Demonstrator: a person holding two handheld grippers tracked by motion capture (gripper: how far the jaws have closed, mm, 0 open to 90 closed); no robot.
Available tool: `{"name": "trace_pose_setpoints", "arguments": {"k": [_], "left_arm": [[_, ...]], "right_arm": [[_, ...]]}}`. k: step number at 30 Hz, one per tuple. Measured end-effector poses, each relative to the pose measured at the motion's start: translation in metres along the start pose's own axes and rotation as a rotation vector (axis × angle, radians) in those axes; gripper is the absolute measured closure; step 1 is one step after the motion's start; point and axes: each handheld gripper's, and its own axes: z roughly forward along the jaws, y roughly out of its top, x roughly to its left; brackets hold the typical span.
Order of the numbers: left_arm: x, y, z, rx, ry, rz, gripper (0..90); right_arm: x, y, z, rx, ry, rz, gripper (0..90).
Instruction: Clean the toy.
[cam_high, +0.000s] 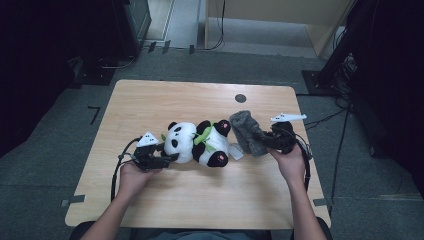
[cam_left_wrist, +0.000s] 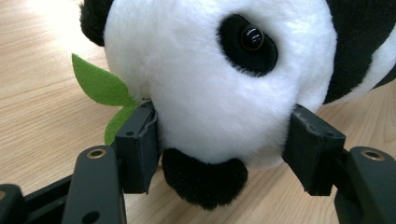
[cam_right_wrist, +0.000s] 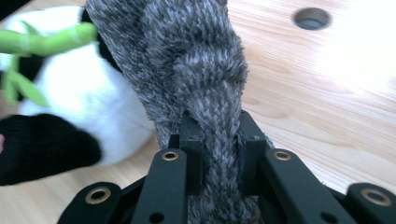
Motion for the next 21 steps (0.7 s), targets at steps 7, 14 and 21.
{"name": "trace_pose_setpoints", "arguments": {"k": [7,14,21], "left_arm": [[0.000,0.000,0.000,-0.002,-0.001,0.002,34.1],[0.000,0.000,0.000,-0.003,-0.001,0.002,34.1],[0.000,0.000,0.000,-0.003,-0.001,0.002,34.1]], "right_arm": [[-0.021,-0.009,0.001,0.004,-0.046,0.053,77.4],[-0.040,-0.013,0.014,0.015,-0.094,0.079,77.0],[-0.060,-0.016,0.031,-0.006,-0.124,0.116,77.0]]}}
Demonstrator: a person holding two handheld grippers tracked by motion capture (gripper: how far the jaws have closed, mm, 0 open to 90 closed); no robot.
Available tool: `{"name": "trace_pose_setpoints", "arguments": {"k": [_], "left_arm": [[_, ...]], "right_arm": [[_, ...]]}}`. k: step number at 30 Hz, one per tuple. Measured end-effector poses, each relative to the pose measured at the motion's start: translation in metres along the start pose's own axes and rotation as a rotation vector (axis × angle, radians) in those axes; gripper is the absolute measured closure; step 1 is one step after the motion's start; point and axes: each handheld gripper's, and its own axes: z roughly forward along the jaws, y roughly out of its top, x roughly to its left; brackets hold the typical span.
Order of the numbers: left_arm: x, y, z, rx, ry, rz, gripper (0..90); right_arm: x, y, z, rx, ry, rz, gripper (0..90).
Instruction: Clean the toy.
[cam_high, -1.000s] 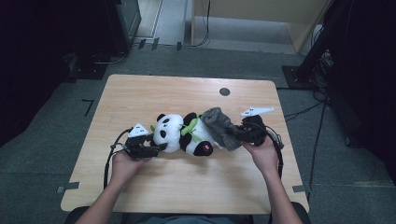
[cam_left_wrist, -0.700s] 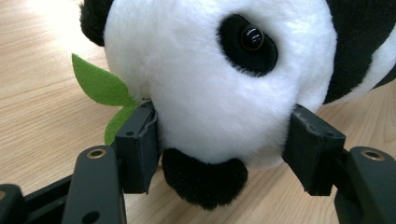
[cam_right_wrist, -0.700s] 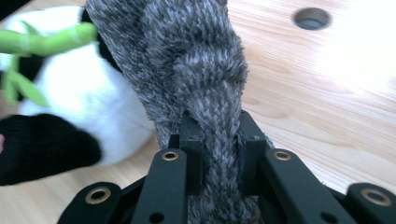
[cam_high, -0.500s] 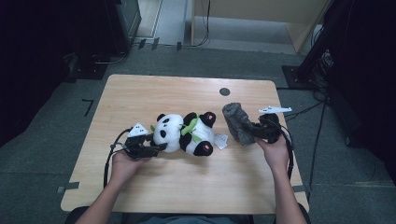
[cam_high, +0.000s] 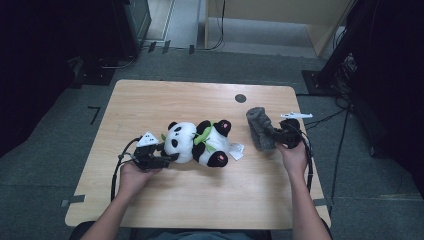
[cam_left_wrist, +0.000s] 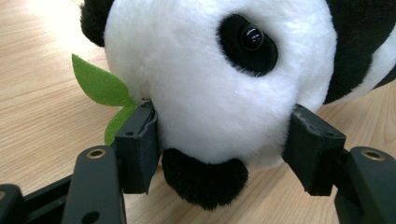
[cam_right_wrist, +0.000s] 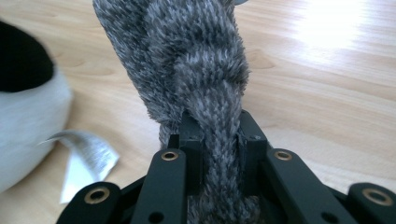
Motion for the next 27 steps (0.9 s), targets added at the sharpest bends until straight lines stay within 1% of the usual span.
{"name": "trace_pose_setpoints", "arguments": {"k": [5,8,9,12,16,18,20,22,25,27], "left_arm": [[0.000,0.000,0.000,0.000,0.000,0.000,34.1],[0.000,0.000,0.000,0.001,0.000,0.003,34.1],[0.000,0.000,0.000,0.001,0.000,0.001,34.1],[0.000,0.000,0.000,0.001,0.000,0.002,34.1],[0.000,0.000,0.000,0.001,-0.001,0.002,34.1],[0.001,0.000,0.000,0.001,-0.002,0.002,34.1],[0.001,0.000,0.000,0.000,-0.002,0.002,34.0],[0.001,0.000,0.000,0.000,-0.001,0.002,33.9],[0.000,0.000,0.000,0.000,0.001,0.000,33.1],[0.001,0.000,0.000,-0.002,0.000,-0.002,32.3]], "right_arm": [[-0.008,-0.005,0.014,-0.008,-0.014,0.021,76.0],[-0.008,-0.007,0.021,-0.020,-0.049,-0.012,75.2],[-0.008,-0.007,0.022,-0.029,-0.056,-0.015,74.8],[-0.009,-0.008,0.028,-0.053,-0.069,-0.016,73.6],[-0.011,-0.009,0.034,-0.051,-0.091,-0.014,69.9],[-0.012,-0.009,0.034,-0.054,-0.091,-0.012,66.1],[-0.014,-0.010,0.033,-0.062,-0.094,-0.010,60.0],[-0.016,-0.010,0.031,-0.073,-0.071,-0.006,55.7],[-0.014,-0.009,0.028,-0.102,-0.077,-0.016,45.7],[-0.012,-0.008,0.026,-0.120,-0.073,-0.026,41.8]]}}
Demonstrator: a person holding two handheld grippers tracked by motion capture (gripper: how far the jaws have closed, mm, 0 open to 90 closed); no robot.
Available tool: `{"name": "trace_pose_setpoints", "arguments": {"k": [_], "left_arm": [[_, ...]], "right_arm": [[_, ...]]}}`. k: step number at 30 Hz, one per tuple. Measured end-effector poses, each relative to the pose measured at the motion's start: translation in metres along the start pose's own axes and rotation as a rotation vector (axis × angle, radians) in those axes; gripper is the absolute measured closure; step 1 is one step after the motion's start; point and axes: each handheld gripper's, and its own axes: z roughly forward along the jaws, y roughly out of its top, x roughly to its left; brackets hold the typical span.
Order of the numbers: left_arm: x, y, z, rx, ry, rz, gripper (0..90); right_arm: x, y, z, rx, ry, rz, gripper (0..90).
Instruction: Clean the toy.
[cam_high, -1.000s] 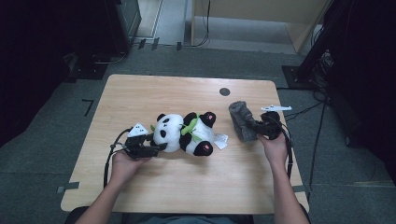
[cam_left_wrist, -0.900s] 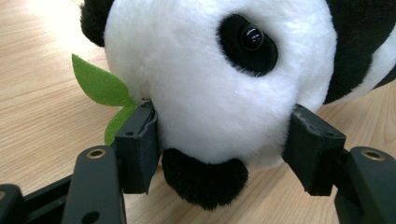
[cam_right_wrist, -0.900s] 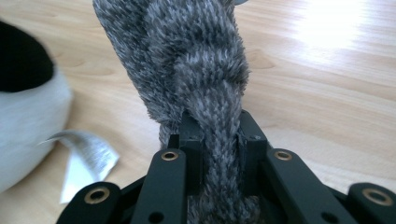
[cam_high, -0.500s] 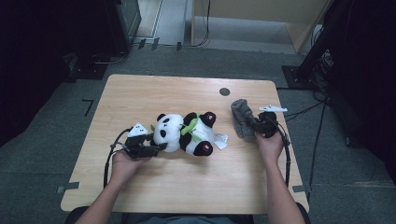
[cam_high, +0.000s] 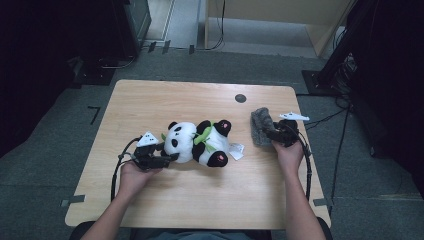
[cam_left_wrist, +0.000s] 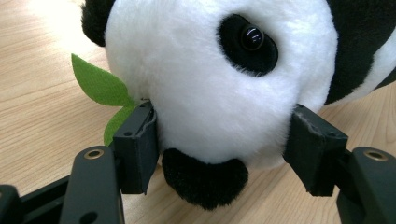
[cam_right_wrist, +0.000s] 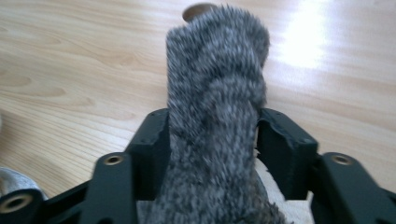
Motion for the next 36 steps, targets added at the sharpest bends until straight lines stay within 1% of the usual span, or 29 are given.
{"name": "trace_pose_setpoints", "arguments": {"k": [3,9,11,15,21,23,26,27,31,34,36], "left_arm": [[0.001,0.000,0.000,-0.002,0.000,0.000,31.3],[0.001,0.000,0.000,-0.004,0.001,-0.003,29.6],[0.001,0.000,0.000,-0.005,0.001,-0.003,28.9],[0.001,0.000,0.000,-0.006,-0.001,-0.003,27.6],[0.001,0.000,0.001,-0.005,-0.013,0.005,23.8],[0.002,0.000,0.001,-0.002,-0.020,0.009,21.9],[0.002,0.001,0.001,0.004,-0.026,0.005,21.7],[0.002,0.002,0.001,0.006,-0.026,0.006,21.7],[0.002,0.003,0.000,0.003,-0.024,0.009,20.6],[0.002,0.005,0.001,0.000,-0.032,0.004,16.8],[0.003,0.007,0.002,0.004,-0.045,-0.002,13.2]], "right_arm": [[0.003,0.001,-0.004,-0.013,-0.003,-0.017,39.1],[0.013,0.004,-0.012,-0.039,0.008,-0.034,37.7],[0.015,0.004,-0.015,-0.046,0.015,-0.032,37.6],[0.024,0.005,-0.024,-0.058,0.036,0.001,36.5],[0.037,0.006,-0.035,-0.081,0.054,-0.020,33.9],[0.041,0.005,-0.038,-0.086,0.065,-0.024,33.6],[0.047,0.003,-0.042,-0.085,0.087,-0.039,33.7],[0.050,0.002,-0.044,-0.083,0.102,-0.041,33.4],[0.061,0.000,-0.049,-0.093,0.131,-0.057,32.5],[0.069,-0.001,-0.053,-0.099,0.157,-0.063,31.8],[0.075,-0.002,-0.056,-0.100,0.170,-0.078,30.8]]}}
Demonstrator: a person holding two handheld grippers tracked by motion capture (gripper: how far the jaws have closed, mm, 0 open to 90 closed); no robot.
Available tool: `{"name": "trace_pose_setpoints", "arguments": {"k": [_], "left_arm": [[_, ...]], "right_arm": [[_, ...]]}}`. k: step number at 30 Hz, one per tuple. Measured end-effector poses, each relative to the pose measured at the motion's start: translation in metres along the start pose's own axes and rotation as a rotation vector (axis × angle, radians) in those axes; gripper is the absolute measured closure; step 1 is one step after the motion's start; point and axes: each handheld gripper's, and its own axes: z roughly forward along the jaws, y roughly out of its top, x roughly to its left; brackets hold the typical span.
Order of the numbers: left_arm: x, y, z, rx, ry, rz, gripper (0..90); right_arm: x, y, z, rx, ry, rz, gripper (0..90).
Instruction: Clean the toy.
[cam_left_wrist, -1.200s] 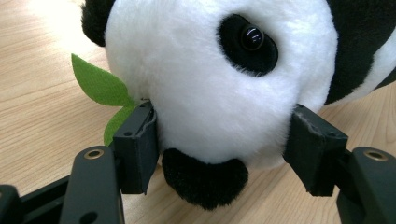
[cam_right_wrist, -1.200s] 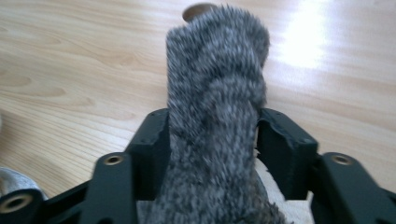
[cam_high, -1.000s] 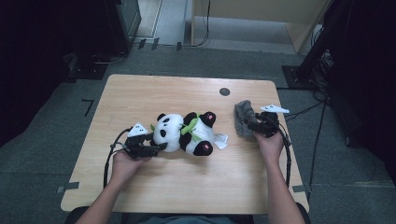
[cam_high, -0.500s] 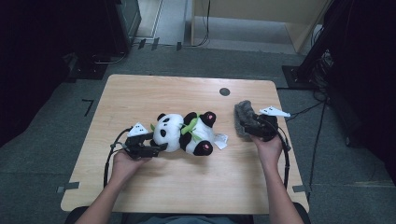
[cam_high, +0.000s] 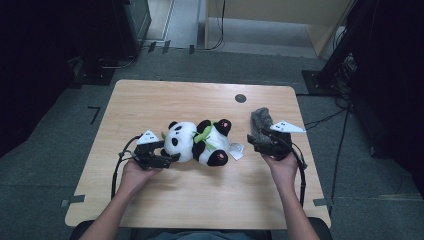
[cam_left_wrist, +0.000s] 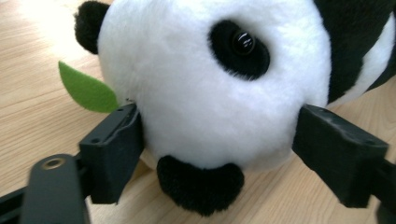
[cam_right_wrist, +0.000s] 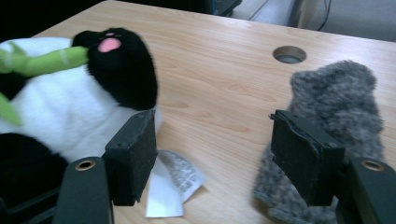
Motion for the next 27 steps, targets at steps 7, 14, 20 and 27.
{"name": "trace_pose_setpoints", "arguments": {"k": [7,14,20,27], "left_arm": [[0.004,0.001,0.000,-0.036,-0.033,-0.016,11.3],[0.002,0.006,0.004,-0.039,-0.027,0.025,3.2],[0.002,0.007,0.009,-0.042,-0.015,0.043,1.4],[0.004,0.007,0.013,-0.035,-0.014,0.039,1.5]], "right_arm": [[0.019,-0.001,-0.002,-0.004,0.060,-0.017,25.1],[0.036,-0.002,-0.001,0.003,0.112,-0.049,13.7],[0.052,-0.003,-0.001,-0.011,0.172,-0.070,12.8],[0.070,-0.007,0.006,0.004,0.240,-0.121,12.8]]}}
